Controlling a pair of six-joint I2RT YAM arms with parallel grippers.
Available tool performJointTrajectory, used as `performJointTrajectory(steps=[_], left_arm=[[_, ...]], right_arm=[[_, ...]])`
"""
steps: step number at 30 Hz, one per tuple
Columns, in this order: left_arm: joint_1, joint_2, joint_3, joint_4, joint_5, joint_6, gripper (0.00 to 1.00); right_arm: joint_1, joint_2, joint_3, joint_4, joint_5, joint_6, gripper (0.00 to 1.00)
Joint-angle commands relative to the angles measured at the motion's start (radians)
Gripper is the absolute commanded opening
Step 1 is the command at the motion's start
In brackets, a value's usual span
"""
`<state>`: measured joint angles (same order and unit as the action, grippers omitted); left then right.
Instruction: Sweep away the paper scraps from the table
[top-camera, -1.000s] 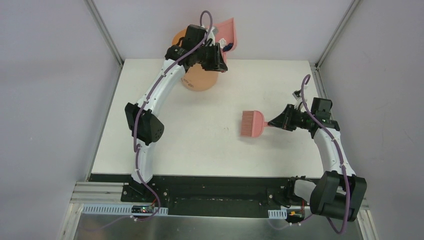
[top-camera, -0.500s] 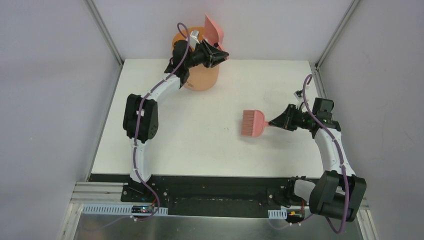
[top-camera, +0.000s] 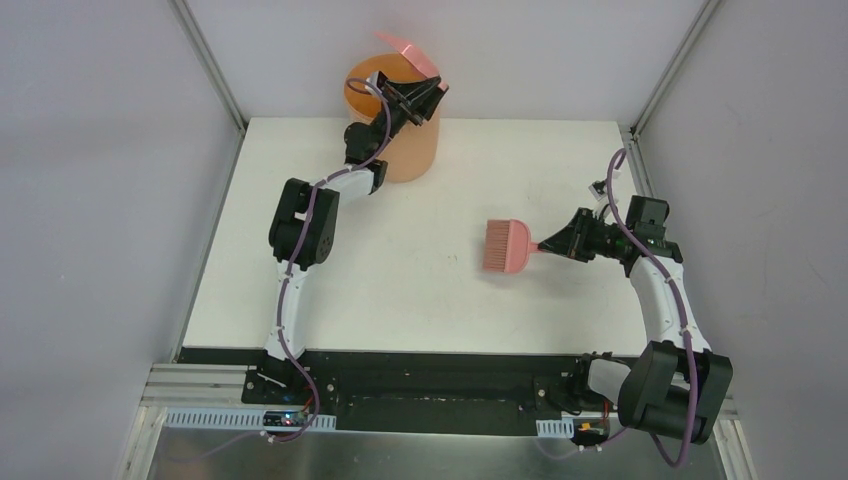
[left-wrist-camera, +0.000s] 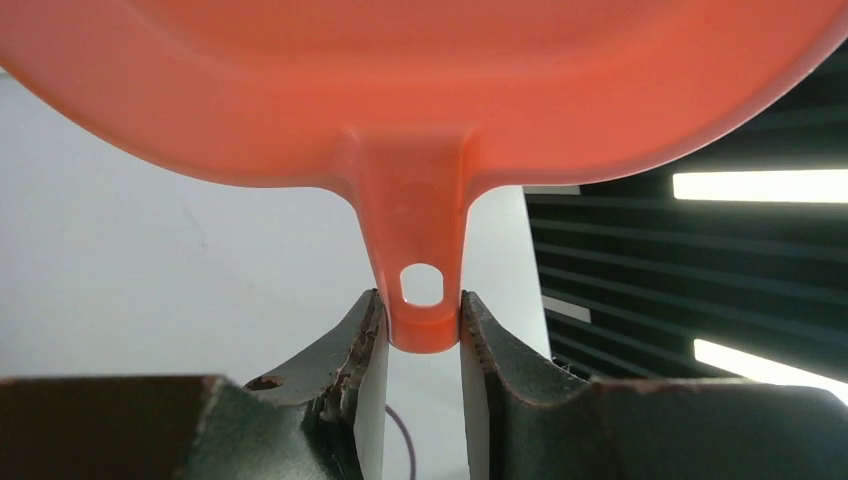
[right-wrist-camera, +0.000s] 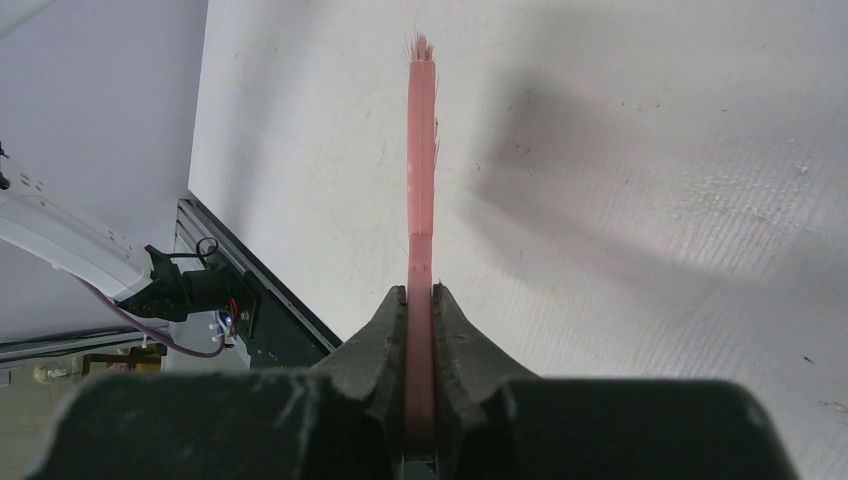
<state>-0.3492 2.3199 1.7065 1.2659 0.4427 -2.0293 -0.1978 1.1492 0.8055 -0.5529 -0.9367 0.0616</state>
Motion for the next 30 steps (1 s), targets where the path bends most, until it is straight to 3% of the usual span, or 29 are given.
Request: performJointTrajectory(steps=[1, 11, 20, 25, 30], left_arm=[[0.007, -0.030, 0.011, 0.165, -0.042, -0.094, 0.00], [0.010, -0.047, 0.035, 0.166, -0.020, -0.054, 0.00], [0.013, -0.166, 0.010, 0.049, 0.157, 0.103, 0.00], [0.027, -0.317, -0.143, -0.208, 0.350, 0.363, 0.00], [0.030, -0.496, -0.243, -0.634, 0.380, 0.742, 0.00]], right_arm=[[-0.012, -0.014, 0.017, 0.018, -0.043, -0.020, 0.00], [-0.017, -0.016, 0.018, 0.018, -0.044, -0.018, 0.00], [-0.018, -0.016, 0.022, 0.017, -0.047, -0.020, 0.00], [-0.018, -0.022, 0.024, 0.016, -0.029, -0.012, 0.00], [-0.020, -0.020, 0.023, 0.030, -0.048, 0.005, 0.00]])
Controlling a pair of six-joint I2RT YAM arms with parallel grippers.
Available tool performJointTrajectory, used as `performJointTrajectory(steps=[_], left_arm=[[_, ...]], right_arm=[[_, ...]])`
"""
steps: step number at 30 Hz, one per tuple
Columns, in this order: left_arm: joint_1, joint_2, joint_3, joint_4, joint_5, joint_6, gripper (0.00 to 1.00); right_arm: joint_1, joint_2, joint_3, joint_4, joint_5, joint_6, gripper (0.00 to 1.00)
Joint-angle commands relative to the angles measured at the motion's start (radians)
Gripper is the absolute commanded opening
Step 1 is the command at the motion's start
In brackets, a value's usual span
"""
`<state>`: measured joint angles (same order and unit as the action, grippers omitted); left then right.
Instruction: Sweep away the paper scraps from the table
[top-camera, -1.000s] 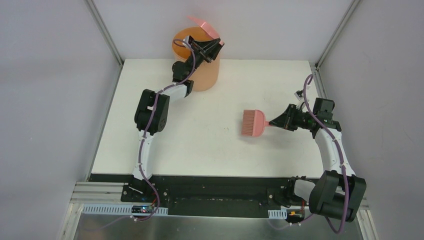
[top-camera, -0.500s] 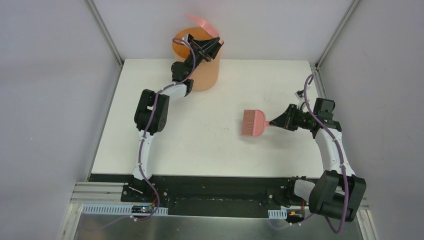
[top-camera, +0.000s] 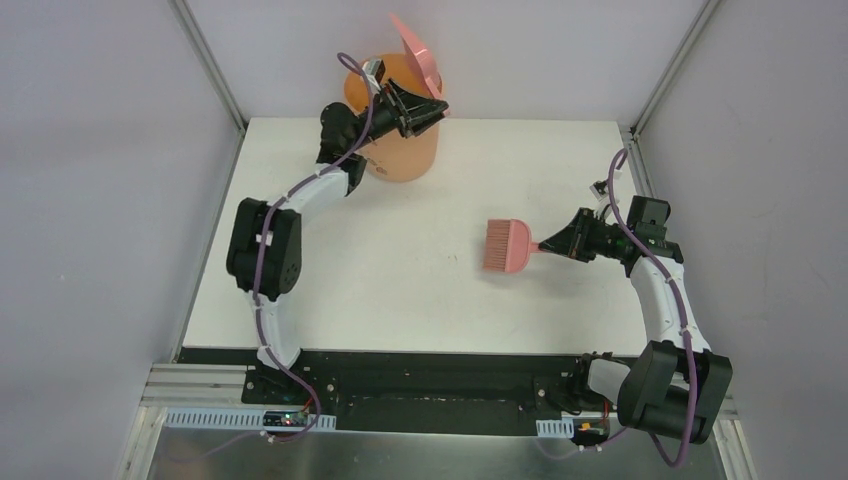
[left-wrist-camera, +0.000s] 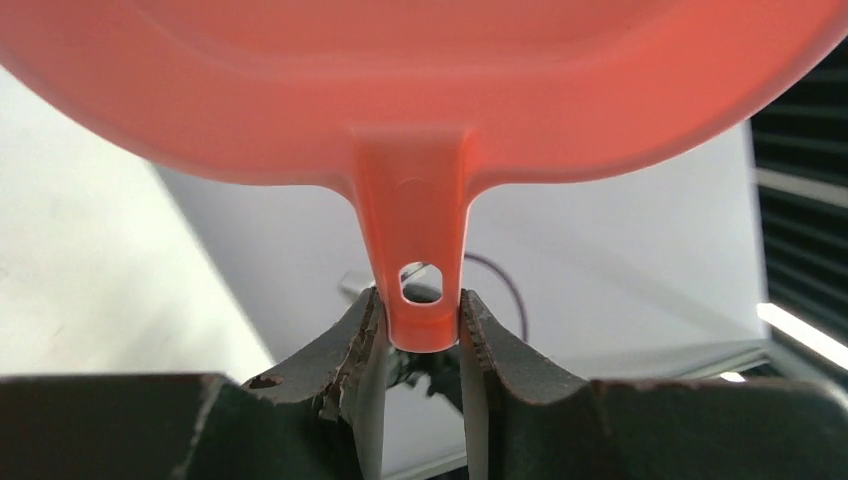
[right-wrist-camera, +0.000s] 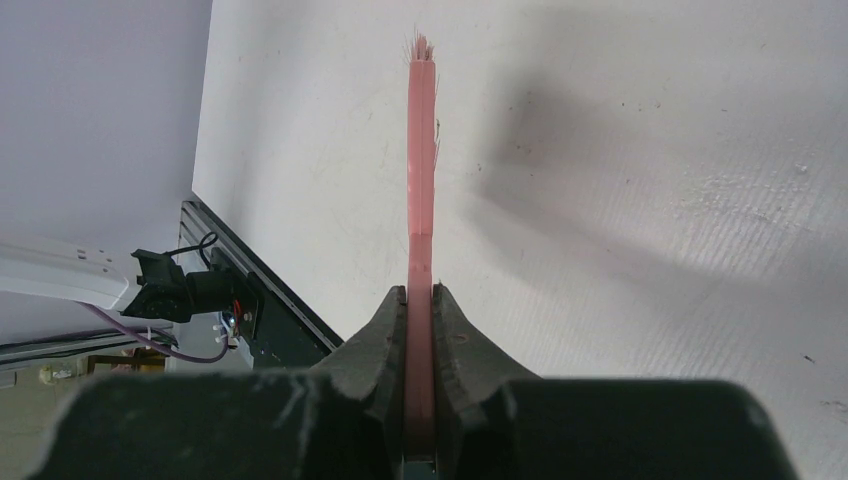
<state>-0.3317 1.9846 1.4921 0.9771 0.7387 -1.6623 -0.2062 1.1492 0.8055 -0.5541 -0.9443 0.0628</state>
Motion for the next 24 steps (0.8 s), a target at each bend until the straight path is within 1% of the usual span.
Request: performJointTrajectory(steps=[1, 5, 7, 9, 12, 15, 18, 24], left_arm=[[0.012, -0.192, -0.024, -0.448, 0.075, 0.455, 0.00], [0.003, -0.298, 0.028, -0.887, -0.015, 0.748, 0.00], [0.000, -0.325, 0.066, -1.069, -0.065, 0.829, 0.00], [-0.002, -0.339, 0.110, -1.206, -0.095, 0.896, 0.00], [-0.020, -0.353, 0.194, -1.446, -0.187, 1.031, 0.00], [-0.039, -0.375, 0.212, -1.566, -0.260, 1.135, 0.00], [-0.051, -0.404, 0.194, -1.647, -0.325, 1.194, 0.00], [-0.080, -0.473, 0.145, -1.801, -0.368, 1.292, 0.00]], right_arm=[[-0.012, -0.017, 0.024, 0.032, -0.041, 0.005, 0.00], [-0.012, -0.005, 0.027, 0.027, -0.050, 0.001, 0.00], [-0.012, -0.003, 0.028, 0.028, -0.050, 0.000, 0.00], [-0.011, 0.002, 0.027, 0.034, -0.049, 0.002, 0.00], [-0.012, 0.015, 0.031, 0.034, -0.048, 0.006, 0.00], [-0.012, 0.021, 0.031, 0.032, -0.049, 0.005, 0.00], [-0.012, 0.020, 0.031, 0.034, -0.048, 0.005, 0.00], [-0.012, 0.049, 0.031, 0.032, -0.069, 0.012, 0.00]])
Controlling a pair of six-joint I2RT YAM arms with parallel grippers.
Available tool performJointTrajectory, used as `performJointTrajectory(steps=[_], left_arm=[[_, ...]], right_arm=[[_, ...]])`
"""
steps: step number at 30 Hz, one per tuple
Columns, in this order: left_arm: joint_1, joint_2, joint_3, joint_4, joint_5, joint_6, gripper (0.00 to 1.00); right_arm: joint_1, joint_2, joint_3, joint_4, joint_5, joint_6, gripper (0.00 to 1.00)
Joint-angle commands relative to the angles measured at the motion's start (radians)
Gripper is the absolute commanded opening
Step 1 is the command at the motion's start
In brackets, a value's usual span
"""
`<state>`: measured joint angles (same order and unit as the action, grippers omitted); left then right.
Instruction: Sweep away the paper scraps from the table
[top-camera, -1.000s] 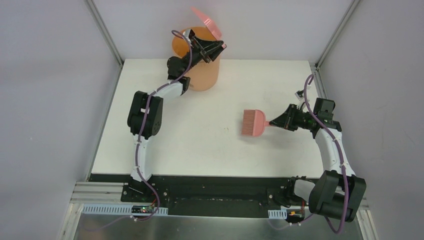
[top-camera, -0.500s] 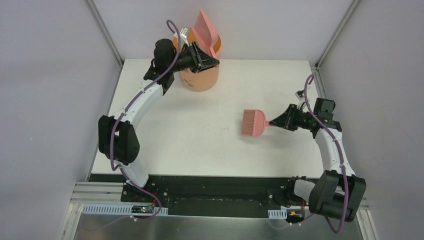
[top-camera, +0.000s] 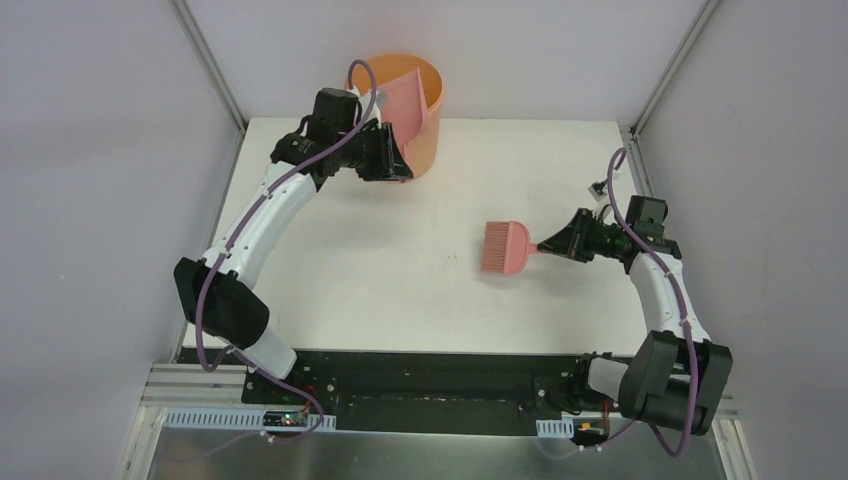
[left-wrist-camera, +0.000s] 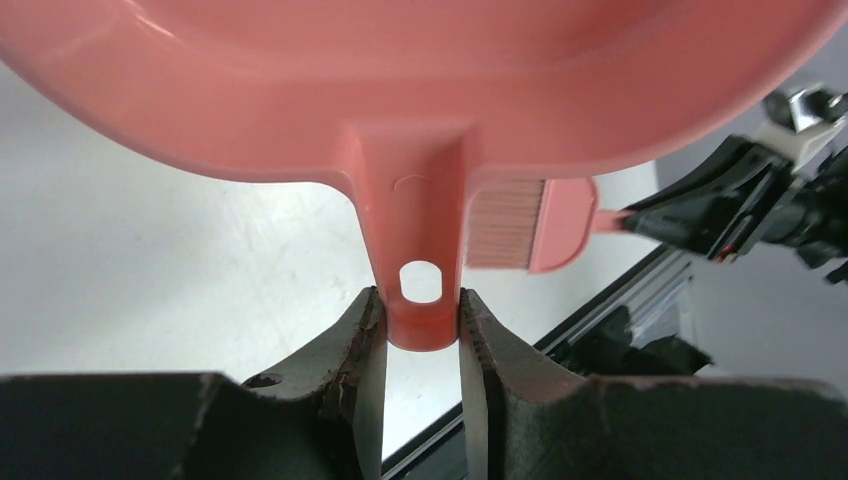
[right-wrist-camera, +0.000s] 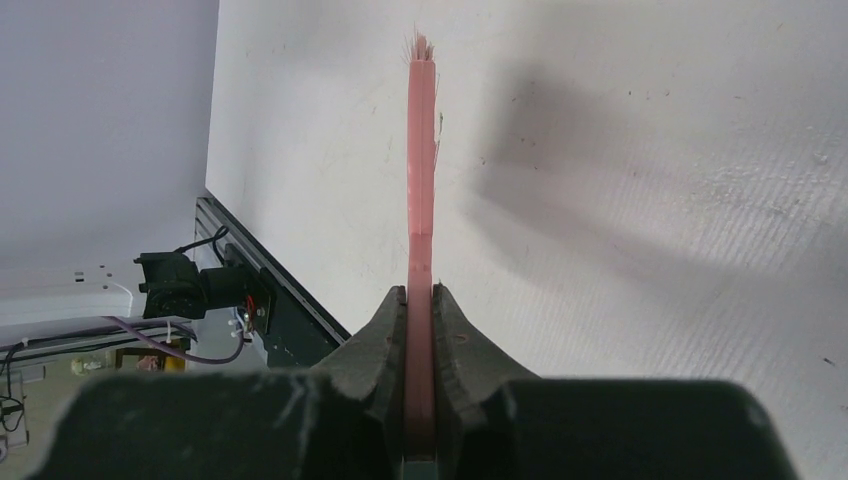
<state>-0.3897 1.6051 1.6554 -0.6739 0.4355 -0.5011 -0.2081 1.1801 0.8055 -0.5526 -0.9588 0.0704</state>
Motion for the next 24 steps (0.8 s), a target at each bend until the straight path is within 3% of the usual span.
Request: performJointTrajectory(steps=[1, 10, 13, 17, 24], left_arm=[[-0.033, -0.108, -0.022, -0.181, -0.077, 0.147, 0.00], [-0.179, -0.173, -0.083, -0.463, -0.244, 0.289, 0.00], [-0.233, -0.181, -0.162, -0.494, -0.344, 0.316, 0.00], [-0.267, -0.159, -0.257, -0.534, -0.373, 0.324, 0.00], [-0.304, -0.133, -0.359, -0.536, -0.471, 0.314, 0.00]], right_arm=[[-0.010, 0.022, 0.034, 0.026, -0.056, 0.004, 0.00], [-0.006, 0.037, 0.059, -0.029, -0.079, -0.053, 0.00], [-0.003, 0.065, 0.114, -0.160, -0.134, -0.196, 0.00], [0.016, 0.153, 0.208, -0.343, -0.180, -0.338, 0.00], [0.137, 0.434, 0.327, -0.680, -0.223, -0.564, 0.00]])
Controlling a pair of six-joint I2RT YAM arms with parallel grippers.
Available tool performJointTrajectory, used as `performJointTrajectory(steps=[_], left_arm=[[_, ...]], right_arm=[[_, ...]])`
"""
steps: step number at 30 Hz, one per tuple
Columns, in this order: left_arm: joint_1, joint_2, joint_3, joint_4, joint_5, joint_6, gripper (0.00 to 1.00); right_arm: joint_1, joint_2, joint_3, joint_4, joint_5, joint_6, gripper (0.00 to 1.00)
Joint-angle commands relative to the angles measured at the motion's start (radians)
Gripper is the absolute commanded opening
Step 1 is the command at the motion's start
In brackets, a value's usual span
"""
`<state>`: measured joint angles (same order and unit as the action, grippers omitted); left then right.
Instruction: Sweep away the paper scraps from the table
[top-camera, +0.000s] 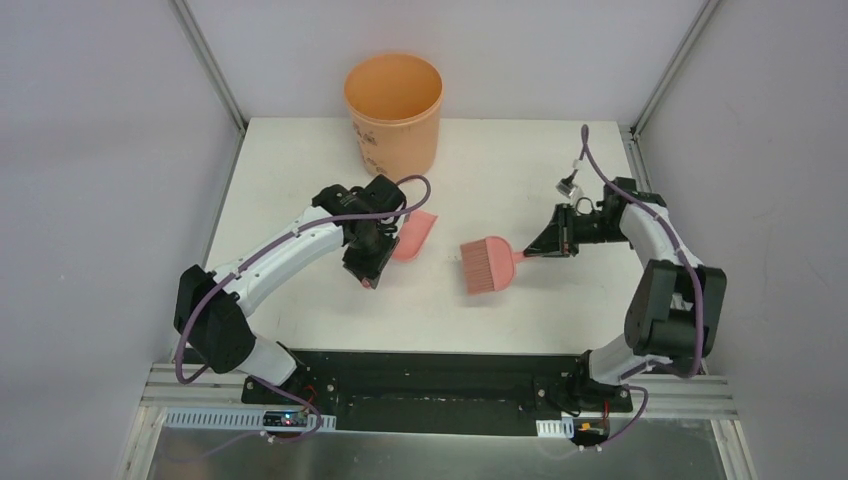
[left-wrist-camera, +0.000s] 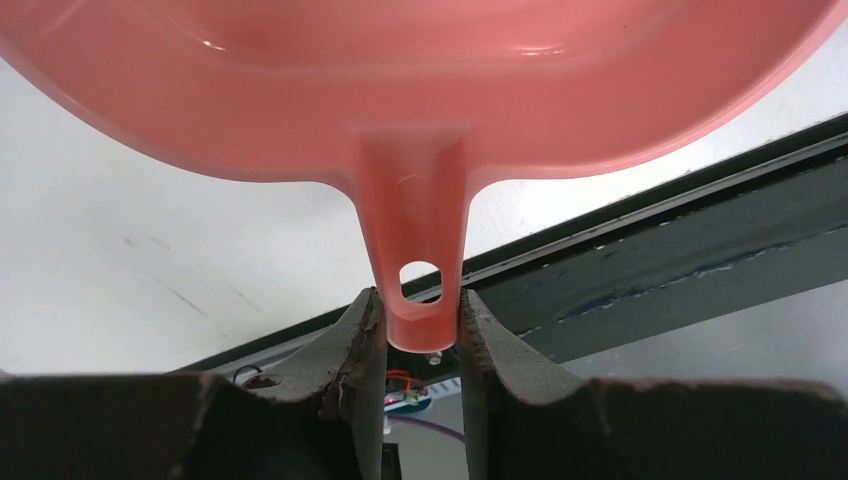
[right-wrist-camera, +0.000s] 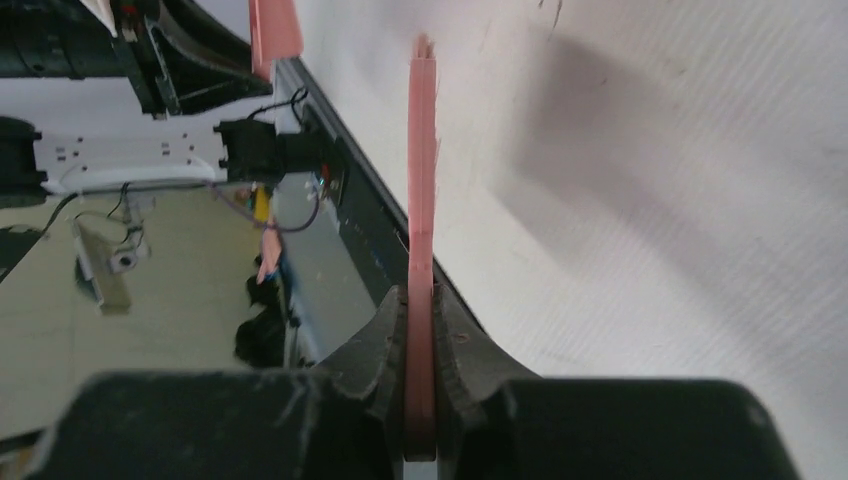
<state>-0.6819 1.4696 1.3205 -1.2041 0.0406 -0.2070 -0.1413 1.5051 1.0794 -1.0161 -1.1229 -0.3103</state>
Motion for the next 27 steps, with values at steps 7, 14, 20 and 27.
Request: performJointTrajectory(steps=[7, 14, 20, 27], left_arm=[[-0.030, 0.079, -0.070, 0.036, -0.044, 0.004, 0.00], [-0.031, 0.171, -0.116, 0.118, 0.001, -0.002, 0.06], [-0.039, 0.219, -0.121, 0.143, 0.023, 0.001, 0.08], [-0.046, 0.226, -0.141, 0.162, 0.062, 0.001, 0.12]], right_arm=[[0.122, 0.227, 0.058, -0.212, -0.067, -0.167, 0.00], [0.136, 0.288, 0.046, -0.124, 0.007, -0.057, 0.06], [0.139, 0.367, 0.064, -0.112, 0.089, 0.011, 0.09], [0.139, 0.427, 0.079, -0.123, 0.104, 0.017, 0.15]])
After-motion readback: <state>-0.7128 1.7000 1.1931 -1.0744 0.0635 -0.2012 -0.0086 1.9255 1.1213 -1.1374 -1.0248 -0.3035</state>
